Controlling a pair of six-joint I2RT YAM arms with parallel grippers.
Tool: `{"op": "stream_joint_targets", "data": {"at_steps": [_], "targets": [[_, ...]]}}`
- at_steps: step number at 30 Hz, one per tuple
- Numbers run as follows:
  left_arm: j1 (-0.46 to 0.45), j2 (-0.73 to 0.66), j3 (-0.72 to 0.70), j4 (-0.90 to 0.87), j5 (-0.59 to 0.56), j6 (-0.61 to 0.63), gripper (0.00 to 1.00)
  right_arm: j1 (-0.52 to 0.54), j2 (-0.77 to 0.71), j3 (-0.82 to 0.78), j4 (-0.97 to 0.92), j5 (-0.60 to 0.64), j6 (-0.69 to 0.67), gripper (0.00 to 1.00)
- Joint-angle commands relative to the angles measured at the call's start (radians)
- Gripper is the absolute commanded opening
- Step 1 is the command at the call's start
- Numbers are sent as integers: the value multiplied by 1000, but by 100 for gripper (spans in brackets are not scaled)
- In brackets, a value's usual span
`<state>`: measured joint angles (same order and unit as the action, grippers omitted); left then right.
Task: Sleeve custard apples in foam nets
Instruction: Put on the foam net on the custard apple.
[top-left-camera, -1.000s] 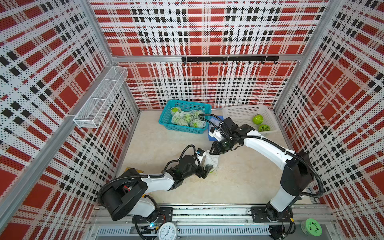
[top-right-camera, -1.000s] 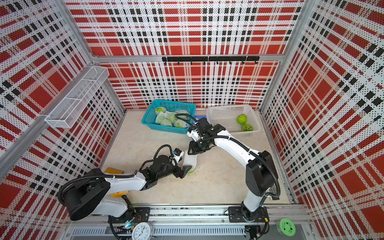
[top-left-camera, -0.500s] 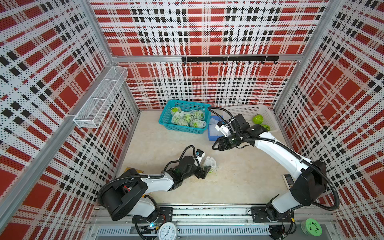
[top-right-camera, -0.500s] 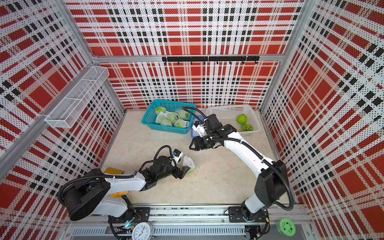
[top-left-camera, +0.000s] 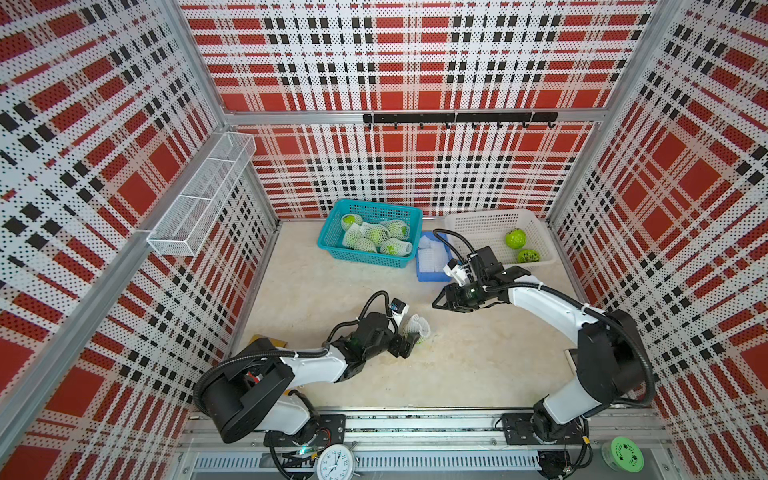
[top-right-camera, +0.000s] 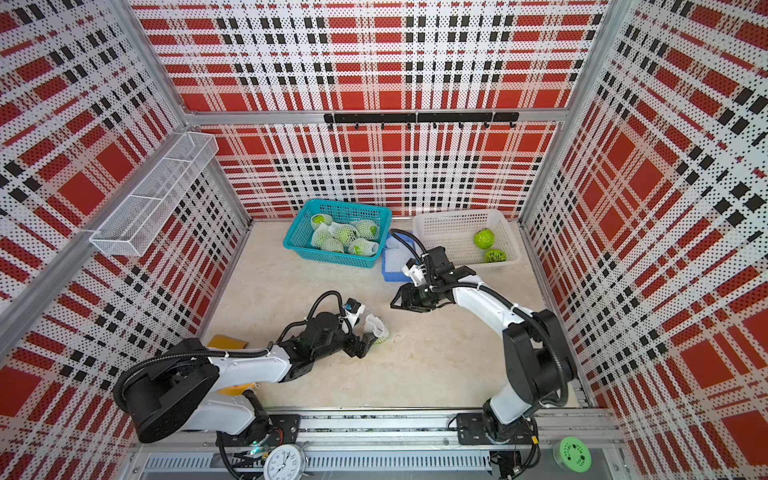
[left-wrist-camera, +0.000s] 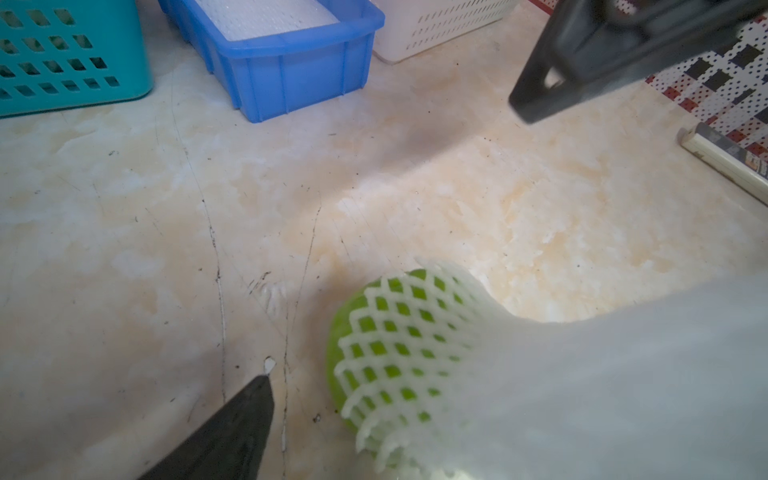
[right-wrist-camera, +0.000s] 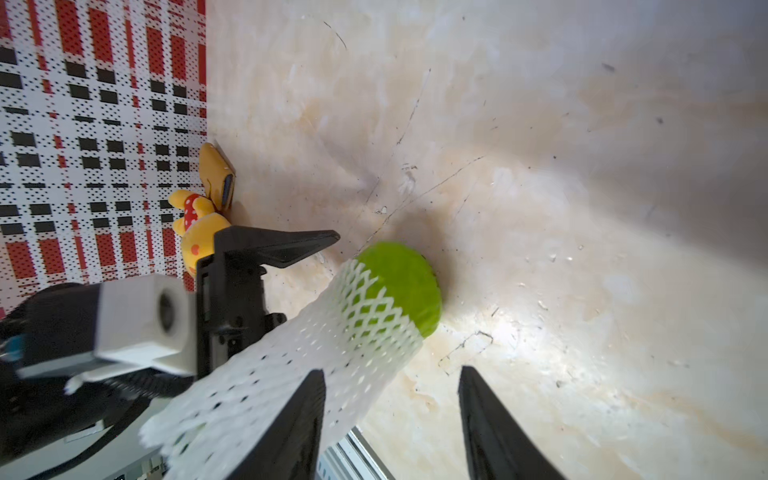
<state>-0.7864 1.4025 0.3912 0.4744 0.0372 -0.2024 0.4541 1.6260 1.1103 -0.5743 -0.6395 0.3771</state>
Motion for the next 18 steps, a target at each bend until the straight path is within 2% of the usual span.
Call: {"op": "stream_joint_targets", "data": {"at_steps": [1,4,9,18], "targets": [[13,-6,0,-27,-4,-24,90,21,45,24,95,-55,-21,62],[29,4,5,-32,11,-35,90,42,95,48,105,-76,-43,69],[58,30,17,-39,44,-51,90,56,144,30,160,-120,-41,74],[91,88,72,-71,105,-60,90,66,204,23,235,-125,-58,77]]}}
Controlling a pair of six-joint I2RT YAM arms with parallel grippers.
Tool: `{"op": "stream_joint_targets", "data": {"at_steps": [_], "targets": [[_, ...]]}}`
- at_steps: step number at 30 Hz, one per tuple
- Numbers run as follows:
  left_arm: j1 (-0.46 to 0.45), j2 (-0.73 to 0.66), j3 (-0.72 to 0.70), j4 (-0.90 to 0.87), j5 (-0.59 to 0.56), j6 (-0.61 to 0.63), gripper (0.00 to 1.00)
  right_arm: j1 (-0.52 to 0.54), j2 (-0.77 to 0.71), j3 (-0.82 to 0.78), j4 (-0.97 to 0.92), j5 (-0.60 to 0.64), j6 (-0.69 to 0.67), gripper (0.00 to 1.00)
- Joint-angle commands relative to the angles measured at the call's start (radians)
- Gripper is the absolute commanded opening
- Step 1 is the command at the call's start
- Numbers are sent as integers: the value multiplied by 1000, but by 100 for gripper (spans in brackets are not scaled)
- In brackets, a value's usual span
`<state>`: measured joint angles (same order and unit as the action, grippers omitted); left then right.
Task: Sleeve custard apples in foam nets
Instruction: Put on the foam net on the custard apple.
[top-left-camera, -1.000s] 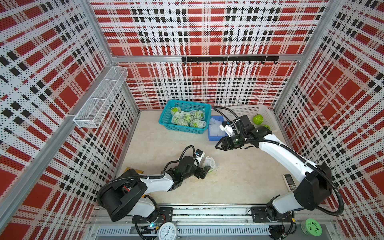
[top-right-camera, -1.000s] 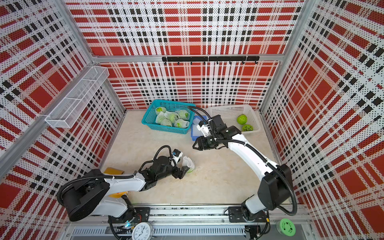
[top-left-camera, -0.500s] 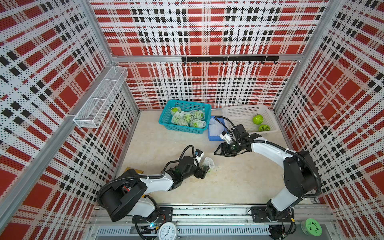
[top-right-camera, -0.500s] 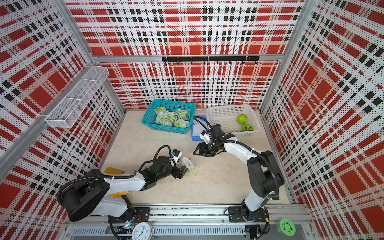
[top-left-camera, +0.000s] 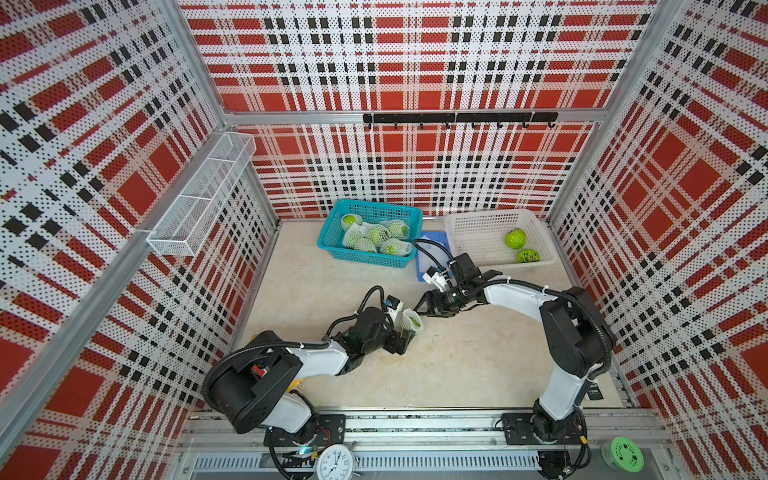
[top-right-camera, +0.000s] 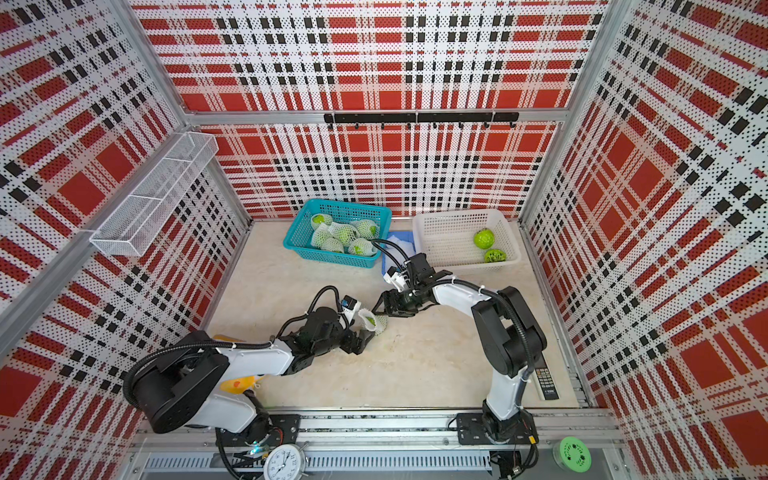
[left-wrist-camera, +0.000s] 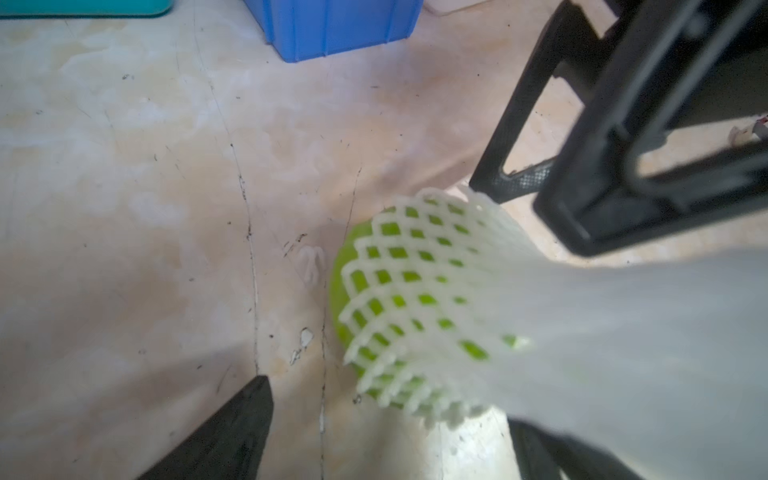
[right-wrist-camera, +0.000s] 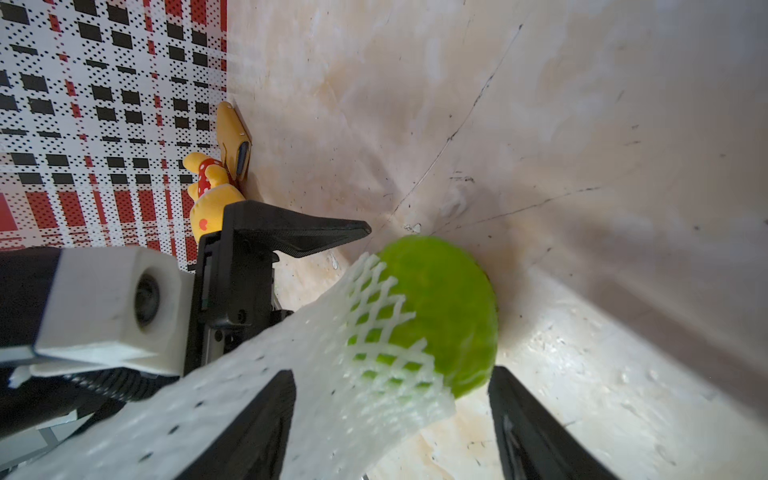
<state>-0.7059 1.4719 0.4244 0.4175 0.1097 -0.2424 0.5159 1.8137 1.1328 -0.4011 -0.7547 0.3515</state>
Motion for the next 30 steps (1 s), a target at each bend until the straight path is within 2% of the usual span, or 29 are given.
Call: {"op": "stream_joint_targets", "data": {"at_steps": [1,10,19,27,30], "targets": [[14,26,47,-19,37,-20,90,4,21,4,64,-6,-35,78],[32,89,117,-38,72,-21,92,-24,84,18,122,-14,-11,75],[55,96,106,-38,95,-24,94,-28,126,50,155,-44,18,57],[86,107,95,1,92,-37,95,-28,136,67,139,-20,8,59],[110,115,85,31,100,-69,94,-28,146,82,134,-21,8,56]]}}
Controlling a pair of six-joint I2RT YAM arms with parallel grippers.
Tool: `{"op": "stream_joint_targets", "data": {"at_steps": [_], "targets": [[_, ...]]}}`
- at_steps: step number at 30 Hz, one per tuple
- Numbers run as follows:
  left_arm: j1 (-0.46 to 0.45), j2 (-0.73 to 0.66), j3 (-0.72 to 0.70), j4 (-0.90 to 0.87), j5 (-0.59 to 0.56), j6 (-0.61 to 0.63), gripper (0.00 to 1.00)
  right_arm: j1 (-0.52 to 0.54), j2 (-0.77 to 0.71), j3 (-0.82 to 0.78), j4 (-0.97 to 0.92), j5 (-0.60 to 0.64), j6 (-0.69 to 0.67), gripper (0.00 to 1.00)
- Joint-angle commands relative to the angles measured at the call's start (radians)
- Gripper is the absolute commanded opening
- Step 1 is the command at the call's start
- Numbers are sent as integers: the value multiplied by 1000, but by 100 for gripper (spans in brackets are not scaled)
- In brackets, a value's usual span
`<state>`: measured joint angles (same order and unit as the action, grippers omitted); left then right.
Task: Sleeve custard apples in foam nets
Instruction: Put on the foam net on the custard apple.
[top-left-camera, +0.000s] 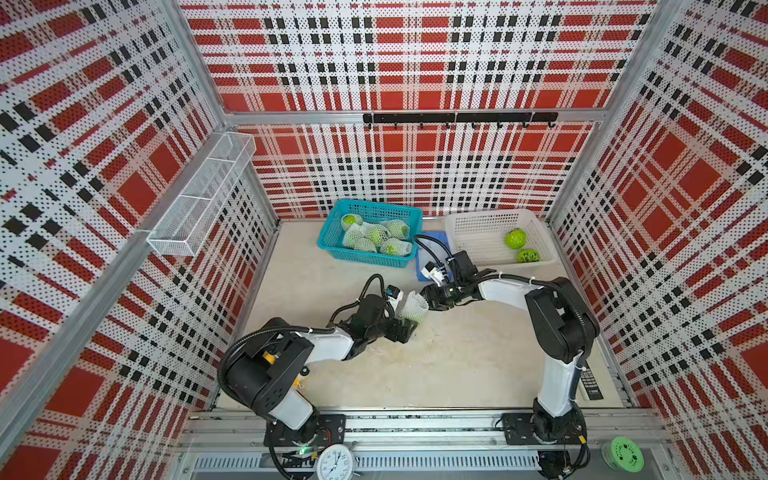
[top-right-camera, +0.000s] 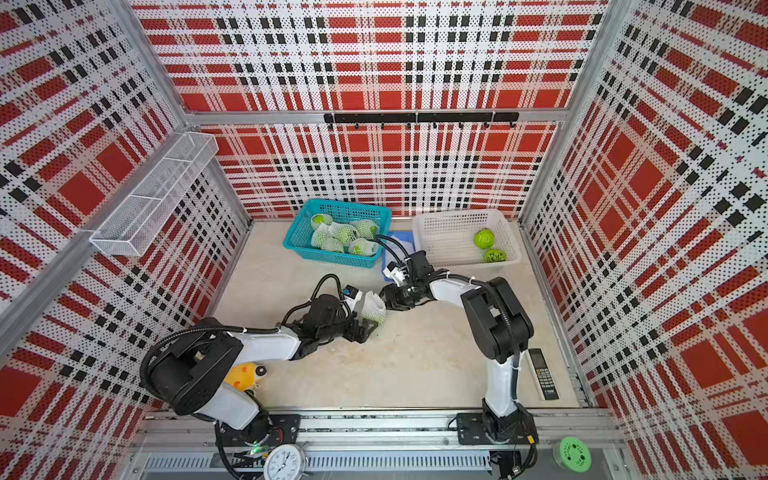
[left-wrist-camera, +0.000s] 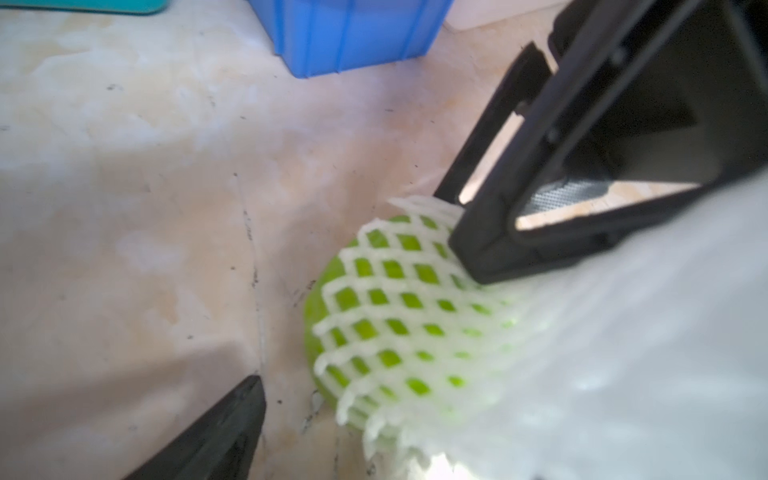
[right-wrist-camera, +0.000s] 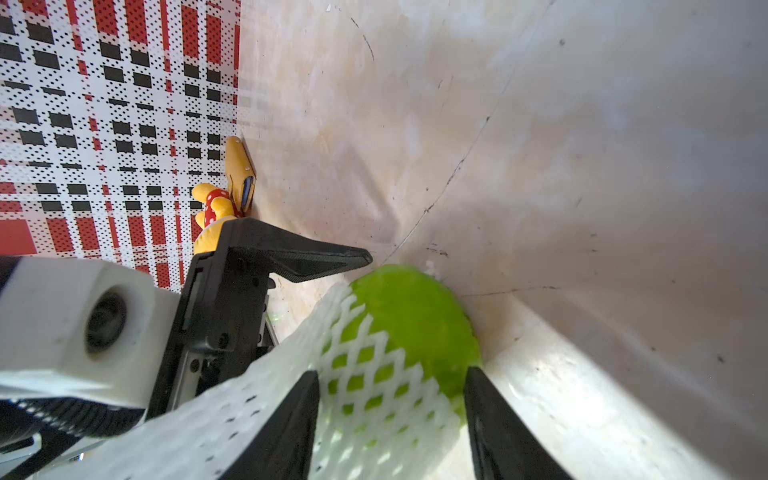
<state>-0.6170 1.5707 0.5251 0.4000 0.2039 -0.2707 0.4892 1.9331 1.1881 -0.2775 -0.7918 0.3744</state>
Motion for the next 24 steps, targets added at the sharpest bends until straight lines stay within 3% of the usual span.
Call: {"op": "stream_joint_targets", "data": {"at_steps": [1,16,20,24], "targets": [[28,20,-16,56,9,-47,93,-1,29,31,11,16,-15,55],[72,2,-67,125,25,-111,68,5,58,73,5,19,-19,33],[83,9,-66,143,37,-123,57,4,59,80,4,18,-18,27],[90,11,-65,161,48,-134,49,4,60,88,3,28,-15,28]]}}
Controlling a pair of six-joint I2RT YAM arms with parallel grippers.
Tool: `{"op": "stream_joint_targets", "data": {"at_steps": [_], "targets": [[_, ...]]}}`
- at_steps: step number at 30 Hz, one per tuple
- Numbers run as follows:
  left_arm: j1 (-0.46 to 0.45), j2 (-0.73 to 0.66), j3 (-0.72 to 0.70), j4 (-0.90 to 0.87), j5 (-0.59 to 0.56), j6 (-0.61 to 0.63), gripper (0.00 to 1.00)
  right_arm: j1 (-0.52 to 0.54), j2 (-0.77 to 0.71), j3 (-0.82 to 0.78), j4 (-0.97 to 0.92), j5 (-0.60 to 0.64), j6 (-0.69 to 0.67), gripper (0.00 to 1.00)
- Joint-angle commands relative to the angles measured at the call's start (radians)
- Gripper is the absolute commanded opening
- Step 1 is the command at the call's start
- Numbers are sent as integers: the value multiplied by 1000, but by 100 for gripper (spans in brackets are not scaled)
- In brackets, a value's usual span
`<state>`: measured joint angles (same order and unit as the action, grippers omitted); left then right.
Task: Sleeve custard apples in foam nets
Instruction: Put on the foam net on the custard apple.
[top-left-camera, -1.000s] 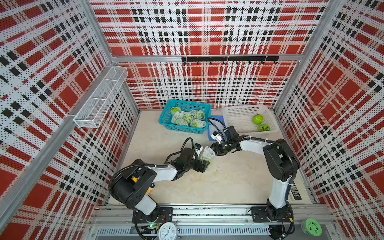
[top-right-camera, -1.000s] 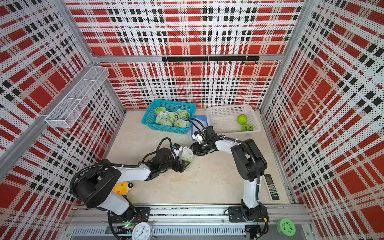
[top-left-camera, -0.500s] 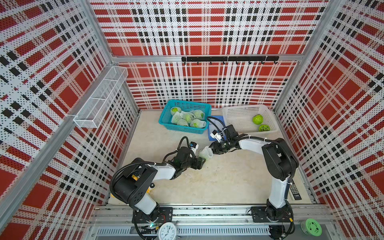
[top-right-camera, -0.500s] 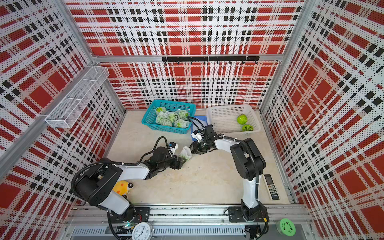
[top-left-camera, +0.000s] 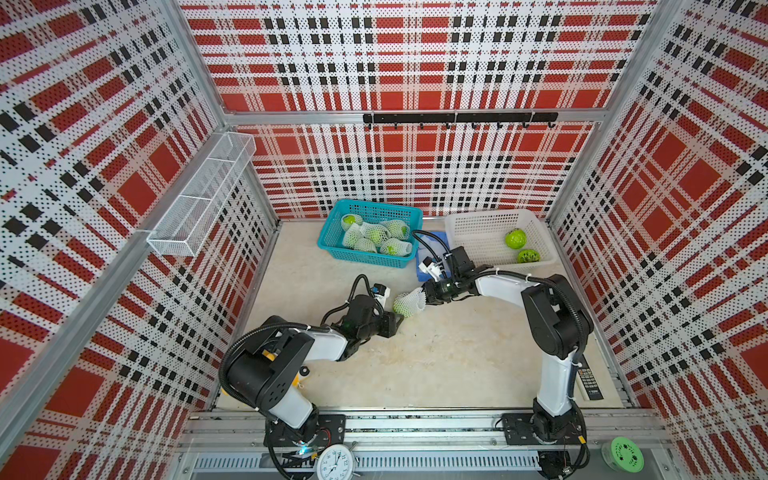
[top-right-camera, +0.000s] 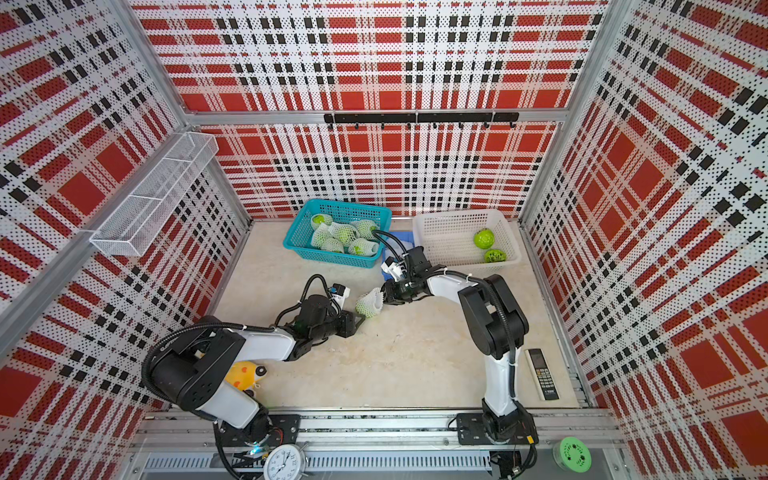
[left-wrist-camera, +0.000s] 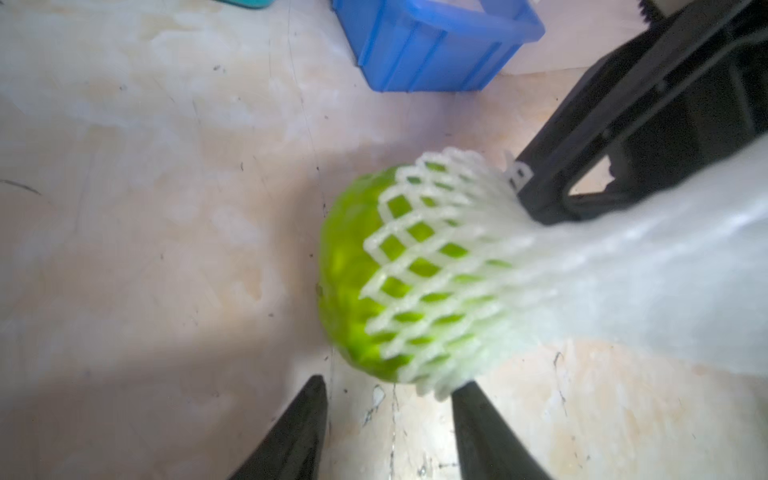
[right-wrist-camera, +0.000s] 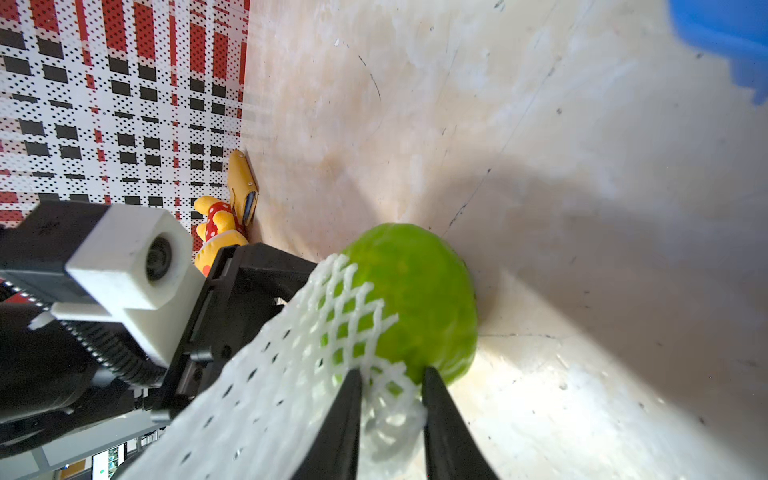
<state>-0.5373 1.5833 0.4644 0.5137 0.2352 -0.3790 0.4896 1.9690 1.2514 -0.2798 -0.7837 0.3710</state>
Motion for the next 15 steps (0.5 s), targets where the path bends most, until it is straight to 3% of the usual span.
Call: {"op": "stream_joint_targets", "data": {"at_steps": [1,15], "targets": [[14,-3,-7,51,17,-29,46,4,24,26,4,23,-12,28],[39,-10,-25,91,33,-64,27,4,40,66,11,39,10,25]]}}
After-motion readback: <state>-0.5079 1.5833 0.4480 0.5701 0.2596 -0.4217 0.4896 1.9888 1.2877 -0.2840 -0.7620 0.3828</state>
